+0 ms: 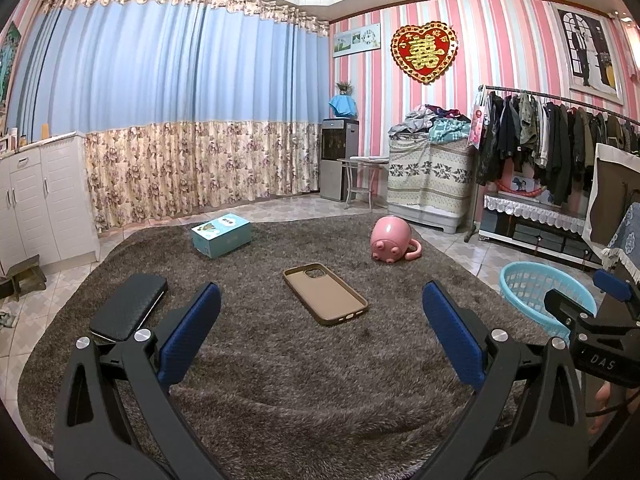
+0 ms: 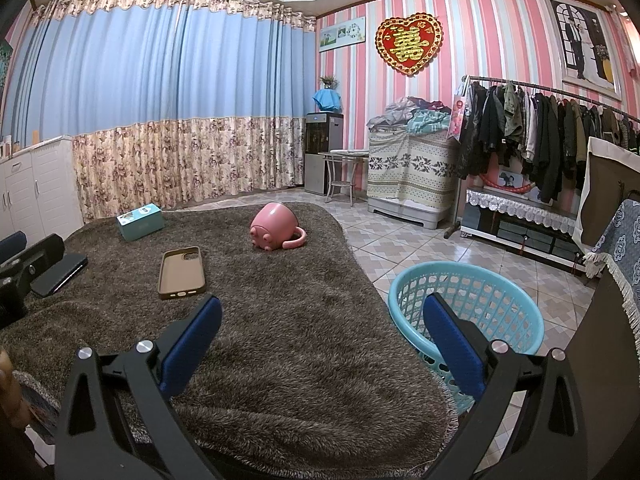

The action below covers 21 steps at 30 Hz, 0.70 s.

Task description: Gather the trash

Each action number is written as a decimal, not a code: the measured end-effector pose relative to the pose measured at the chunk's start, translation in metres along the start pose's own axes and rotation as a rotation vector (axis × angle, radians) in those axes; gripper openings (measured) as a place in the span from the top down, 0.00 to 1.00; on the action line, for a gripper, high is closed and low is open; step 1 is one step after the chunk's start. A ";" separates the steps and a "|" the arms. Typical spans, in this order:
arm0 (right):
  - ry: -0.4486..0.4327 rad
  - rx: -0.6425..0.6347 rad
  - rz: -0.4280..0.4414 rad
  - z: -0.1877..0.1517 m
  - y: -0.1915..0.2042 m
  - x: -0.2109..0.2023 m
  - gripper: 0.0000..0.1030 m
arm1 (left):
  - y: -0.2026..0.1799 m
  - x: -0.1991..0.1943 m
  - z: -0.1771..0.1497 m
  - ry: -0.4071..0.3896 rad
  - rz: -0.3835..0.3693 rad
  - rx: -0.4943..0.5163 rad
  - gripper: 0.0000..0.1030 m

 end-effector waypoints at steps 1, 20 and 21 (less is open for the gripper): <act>0.000 0.001 0.000 0.000 0.000 0.000 0.04 | 0.001 0.001 0.001 -0.001 0.000 0.001 0.05; -0.004 -0.003 0.003 0.002 0.001 0.000 0.04 | 0.001 0.001 -0.001 -0.007 0.001 0.003 0.05; -0.004 -0.002 0.002 0.002 0.001 0.000 0.04 | 0.001 0.000 -0.001 -0.007 0.001 0.003 0.05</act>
Point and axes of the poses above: each gripper's, at about its wrist camera, not at the fingertips, and x roughly the way its jaws point, y to its left, z to its top, the point moved 7 cm from there along x, roughly the way its jaws point, and after that the axes turned 1 degree about x, right-handed, at the moved point
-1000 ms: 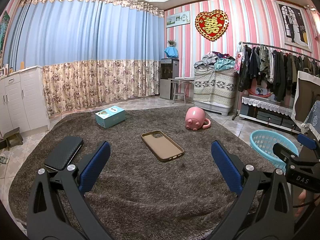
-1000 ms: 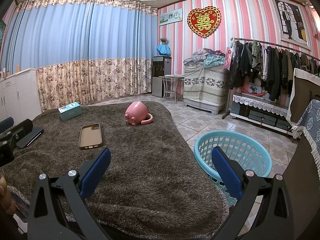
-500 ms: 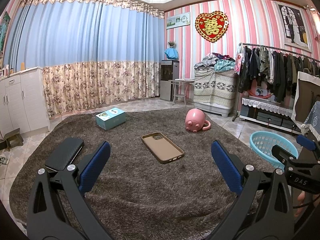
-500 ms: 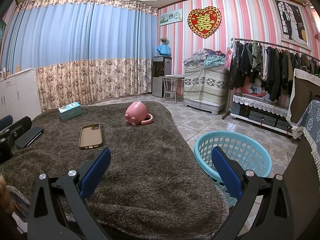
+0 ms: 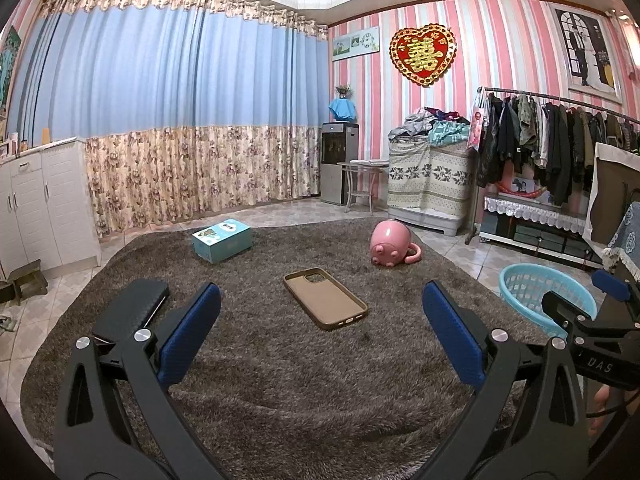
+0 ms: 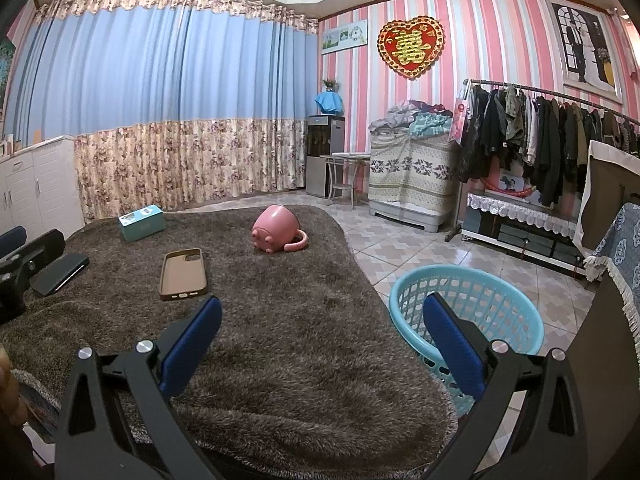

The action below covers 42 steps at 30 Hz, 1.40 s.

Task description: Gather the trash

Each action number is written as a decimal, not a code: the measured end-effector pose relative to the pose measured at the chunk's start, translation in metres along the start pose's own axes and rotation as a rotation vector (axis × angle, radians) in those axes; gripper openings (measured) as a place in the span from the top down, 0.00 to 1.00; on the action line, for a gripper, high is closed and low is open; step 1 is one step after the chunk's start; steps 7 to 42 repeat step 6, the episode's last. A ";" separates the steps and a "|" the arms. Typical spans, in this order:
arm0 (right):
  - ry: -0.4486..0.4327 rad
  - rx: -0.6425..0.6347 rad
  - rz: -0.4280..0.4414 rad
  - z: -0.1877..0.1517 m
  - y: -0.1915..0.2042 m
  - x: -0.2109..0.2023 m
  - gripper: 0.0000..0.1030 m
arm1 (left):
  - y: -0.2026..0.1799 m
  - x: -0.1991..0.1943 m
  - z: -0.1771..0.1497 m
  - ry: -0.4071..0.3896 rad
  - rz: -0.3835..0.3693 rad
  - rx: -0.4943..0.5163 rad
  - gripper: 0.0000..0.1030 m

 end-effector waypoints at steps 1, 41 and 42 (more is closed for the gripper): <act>0.001 0.000 0.000 0.000 0.000 0.000 0.04 | 0.000 0.000 0.000 0.001 -0.001 -0.001 0.05; 0.001 0.000 -0.001 -0.001 0.000 0.000 0.04 | 0.001 0.003 0.001 0.006 -0.005 -0.008 0.05; 0.001 0.000 -0.001 -0.001 0.000 0.000 0.04 | 0.001 0.003 0.001 0.006 -0.005 -0.008 0.05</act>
Point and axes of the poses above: each gripper's, at about its wrist camera, not at the fingertips, and x roughly the way its jaws point, y to its left, z to its top, the point moved 7 cm from there along x, roughly the way its jaws point, and after that the axes turned 1 degree about x, right-handed, at the moved point
